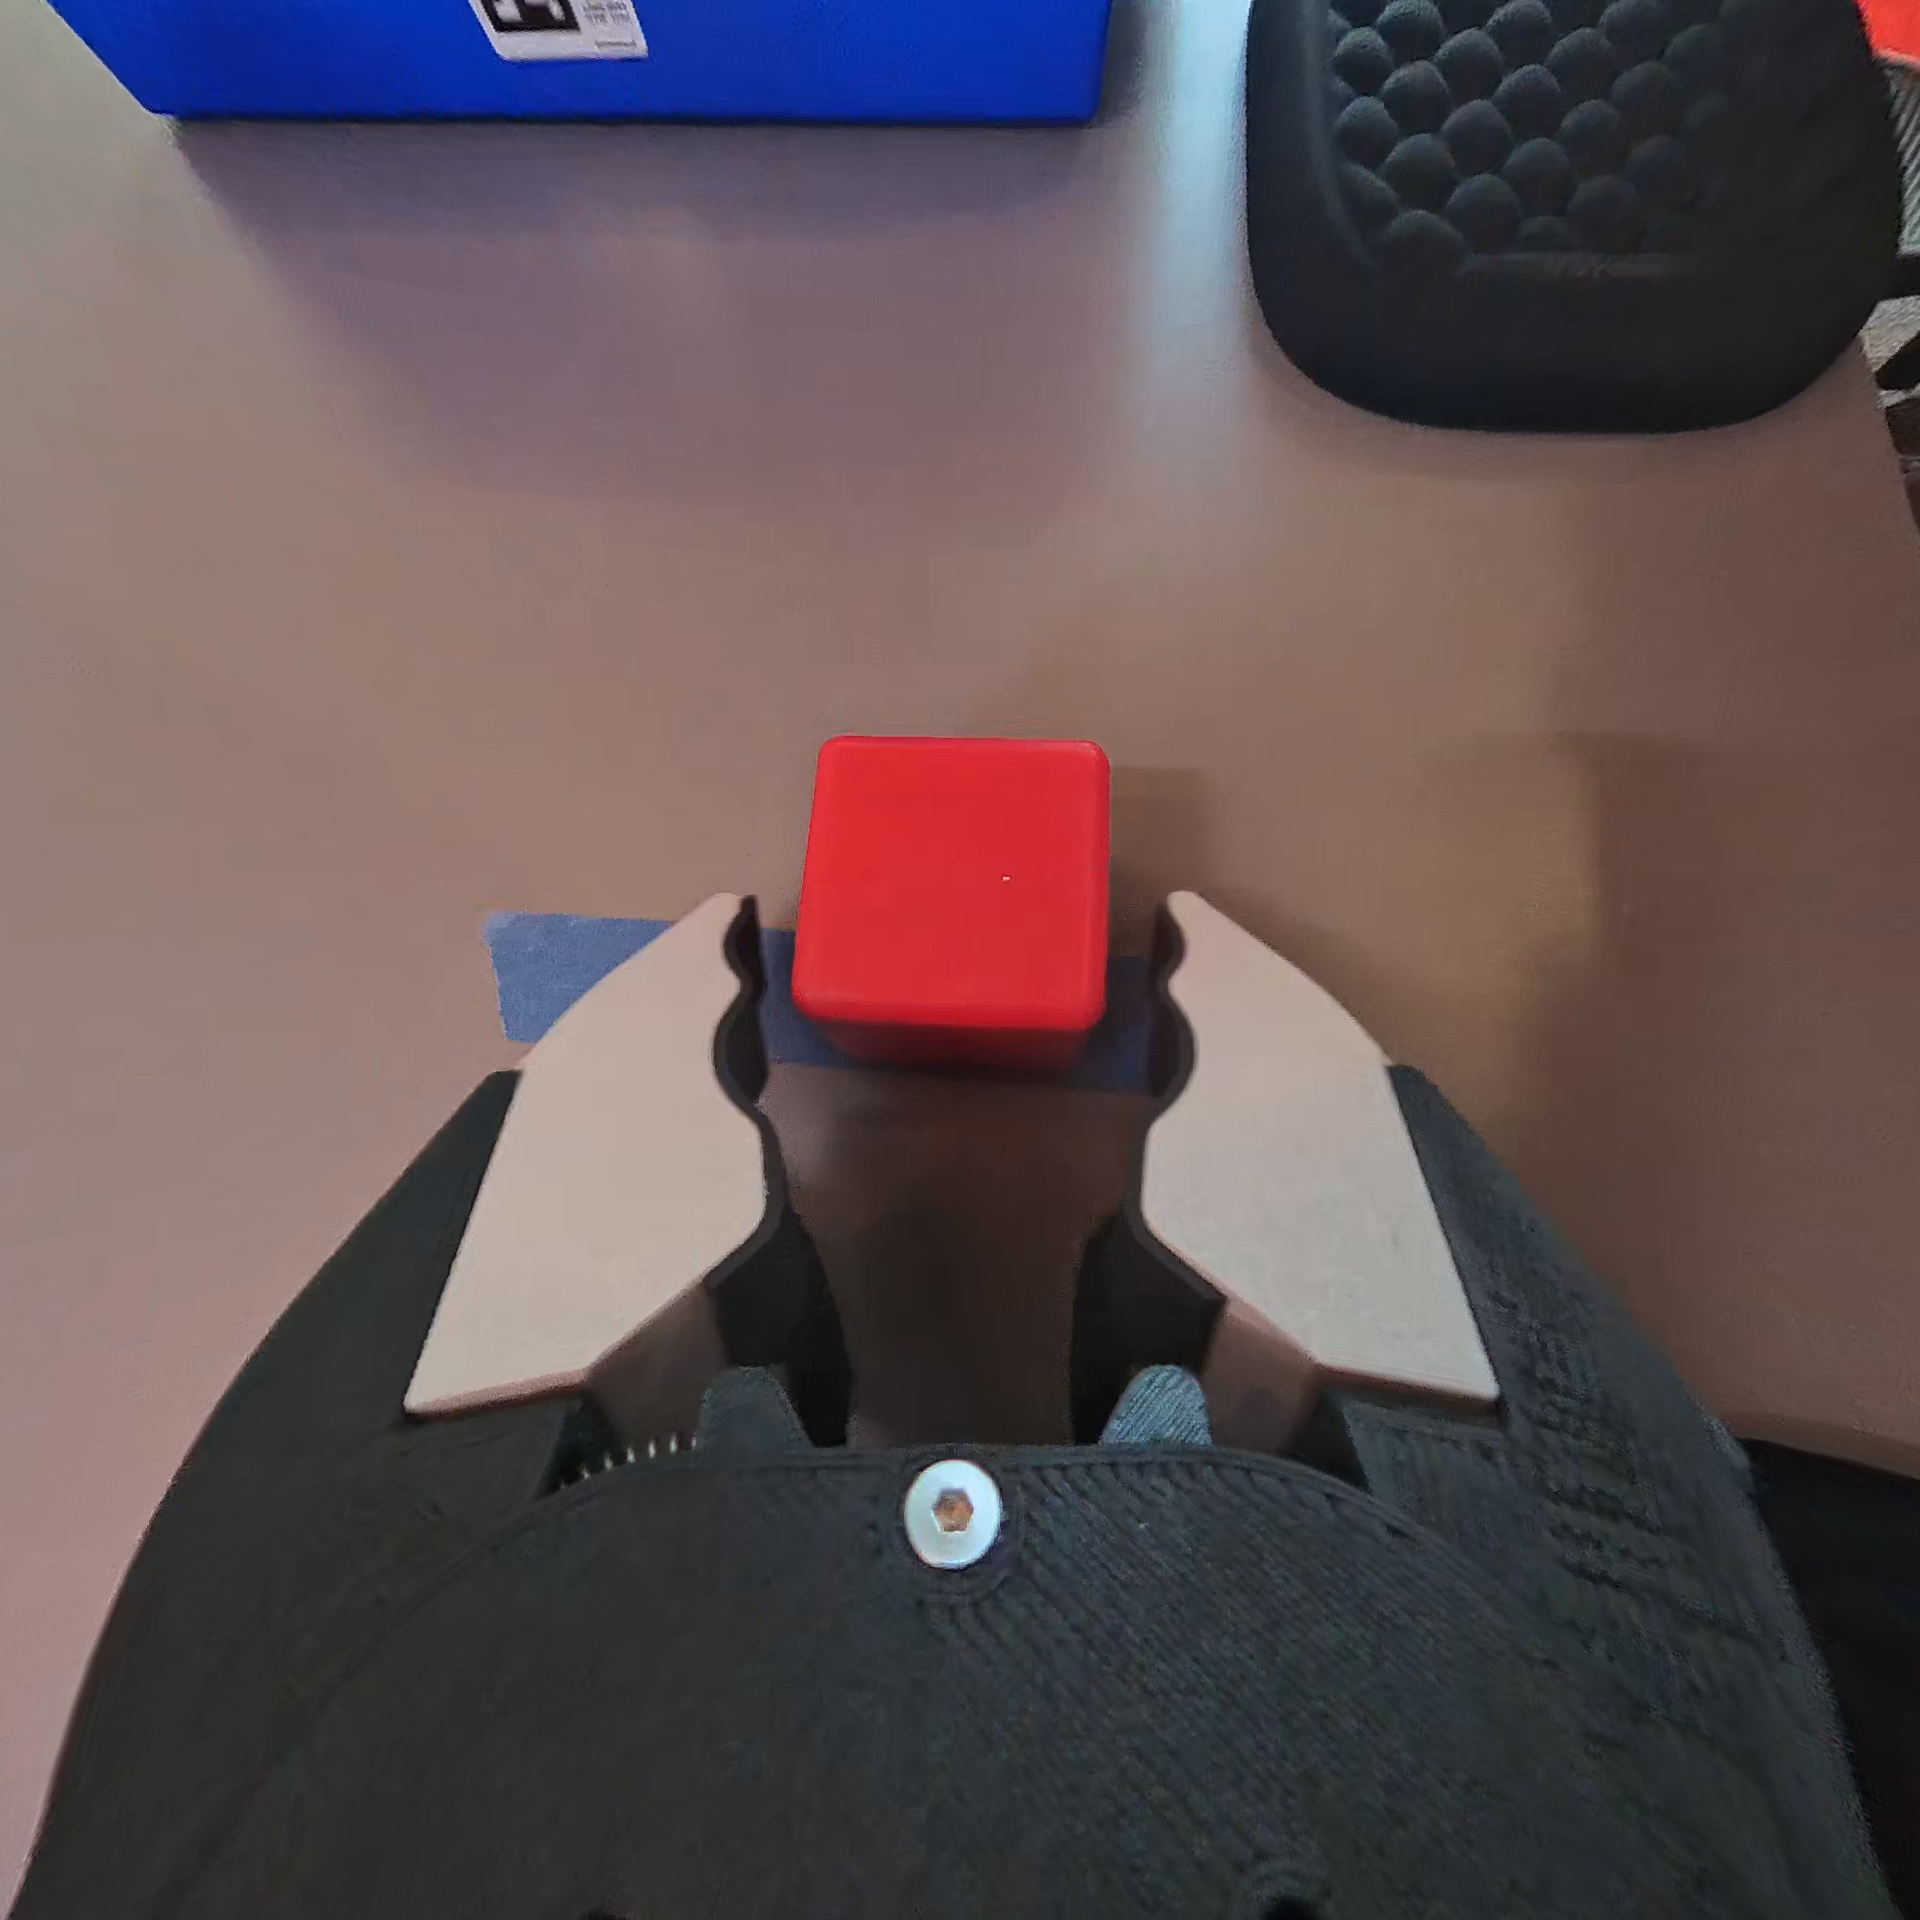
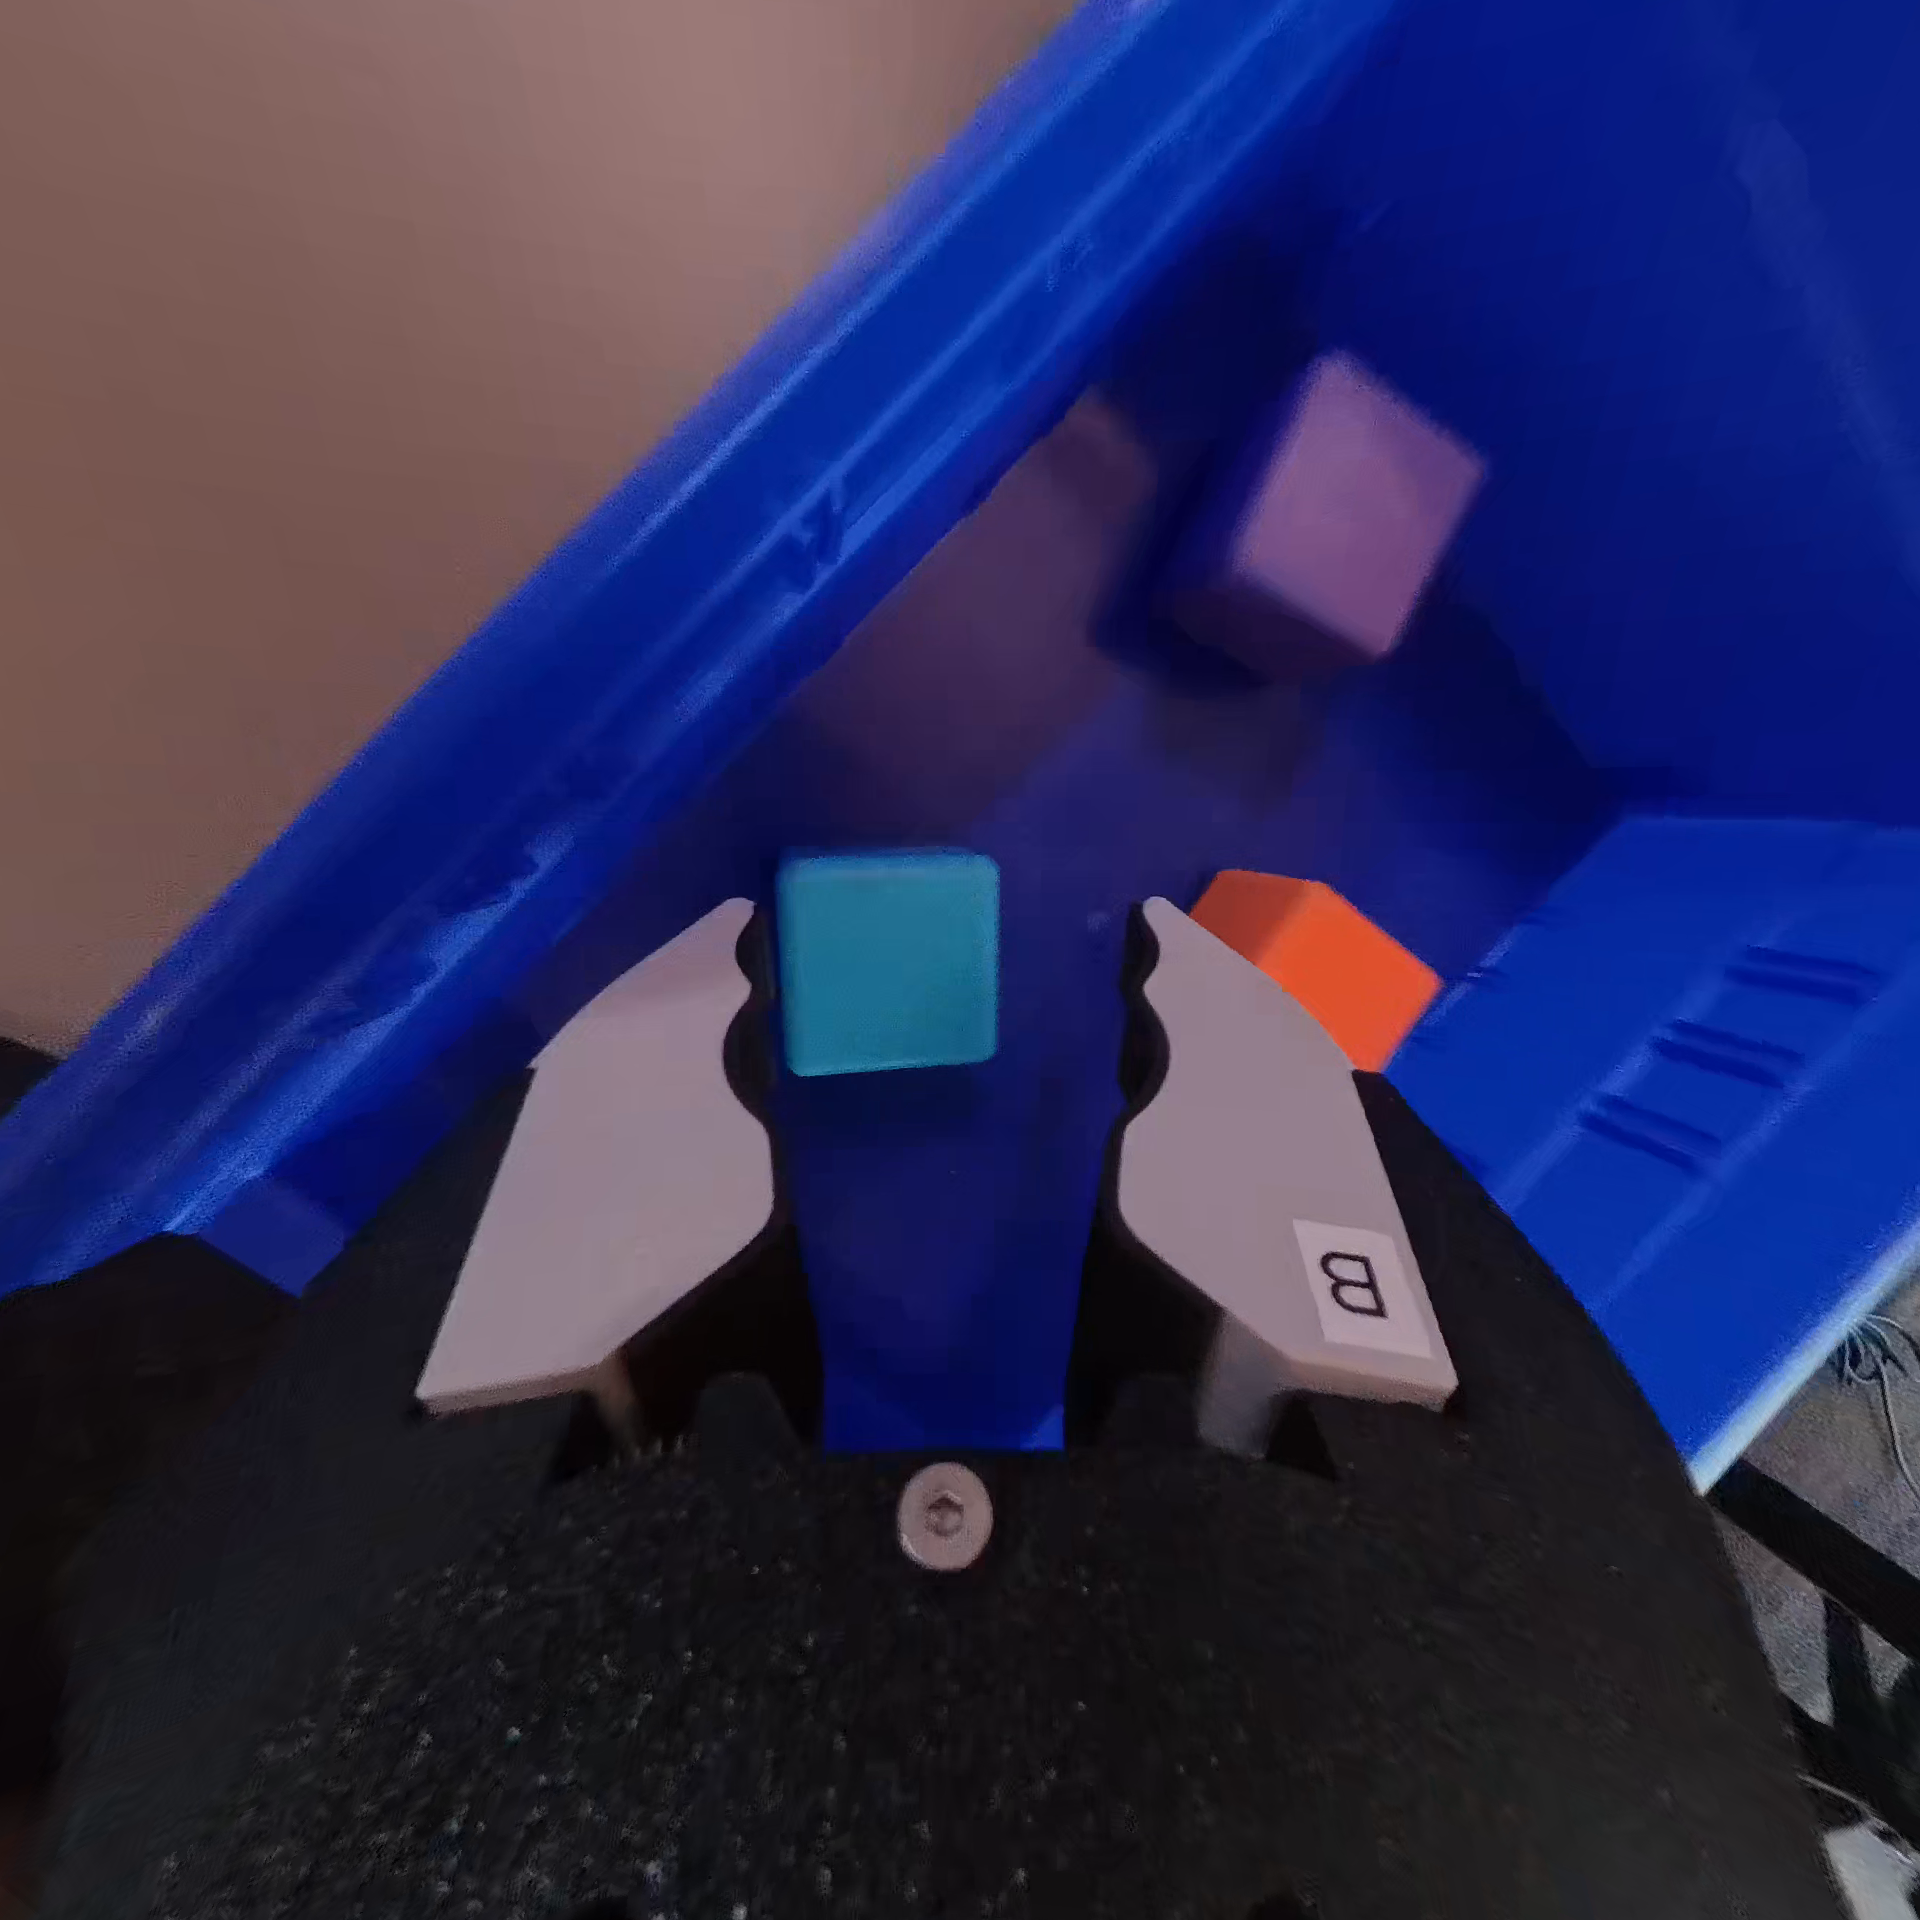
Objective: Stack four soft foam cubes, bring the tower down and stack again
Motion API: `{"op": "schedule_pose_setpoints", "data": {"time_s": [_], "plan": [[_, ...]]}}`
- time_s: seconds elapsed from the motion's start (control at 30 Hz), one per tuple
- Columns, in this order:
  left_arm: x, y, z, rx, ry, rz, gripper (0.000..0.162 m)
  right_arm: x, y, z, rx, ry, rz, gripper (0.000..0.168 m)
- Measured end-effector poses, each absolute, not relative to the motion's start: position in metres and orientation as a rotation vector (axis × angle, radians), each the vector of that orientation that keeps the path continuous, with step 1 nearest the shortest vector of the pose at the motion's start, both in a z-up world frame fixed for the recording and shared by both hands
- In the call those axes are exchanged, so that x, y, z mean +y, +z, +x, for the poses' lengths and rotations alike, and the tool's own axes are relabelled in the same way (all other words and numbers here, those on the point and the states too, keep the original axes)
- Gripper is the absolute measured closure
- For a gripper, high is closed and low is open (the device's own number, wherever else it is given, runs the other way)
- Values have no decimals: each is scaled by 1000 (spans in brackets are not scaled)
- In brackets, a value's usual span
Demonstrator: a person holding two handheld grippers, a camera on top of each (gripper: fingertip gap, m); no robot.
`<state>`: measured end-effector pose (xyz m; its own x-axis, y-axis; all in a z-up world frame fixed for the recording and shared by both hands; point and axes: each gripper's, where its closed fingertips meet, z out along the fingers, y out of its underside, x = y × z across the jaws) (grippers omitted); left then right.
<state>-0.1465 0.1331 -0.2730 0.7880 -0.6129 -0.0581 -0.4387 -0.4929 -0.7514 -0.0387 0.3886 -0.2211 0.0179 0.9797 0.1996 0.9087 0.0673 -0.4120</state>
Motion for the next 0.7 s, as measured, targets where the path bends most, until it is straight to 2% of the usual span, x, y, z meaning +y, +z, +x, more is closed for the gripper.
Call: {"op": "schedule_pose_setpoints", "data": {"time_s": [0.13, 0.23, 0.3, 0.43, 0.57, 0.7], "plan": [[133, -251, -145, 689, -368, -2077, 51, 366, -128, -64, -1684, 443, -1565, 92], [133, -223, -150, 611, -421, -1953, 30, 271, -84, -92, -1838, 792, -1219, 98], [132, -203, -155, 559, -443, -1853, 26, 207, -97, -103, -2092, 899, -1054, 97], [129, -168, -169, 462, -452, -1675, 23, 145, -172, -130, -2510, 796, -936, 93], [128, -166, -180, 442, -405, -1675, 22, 121, -229, -150, -2707, 692, -924, 101], [129, -172, -178, 461, -393, -1705, 21, 121, -258, -153, -2789, 540, -924, 103]]}}
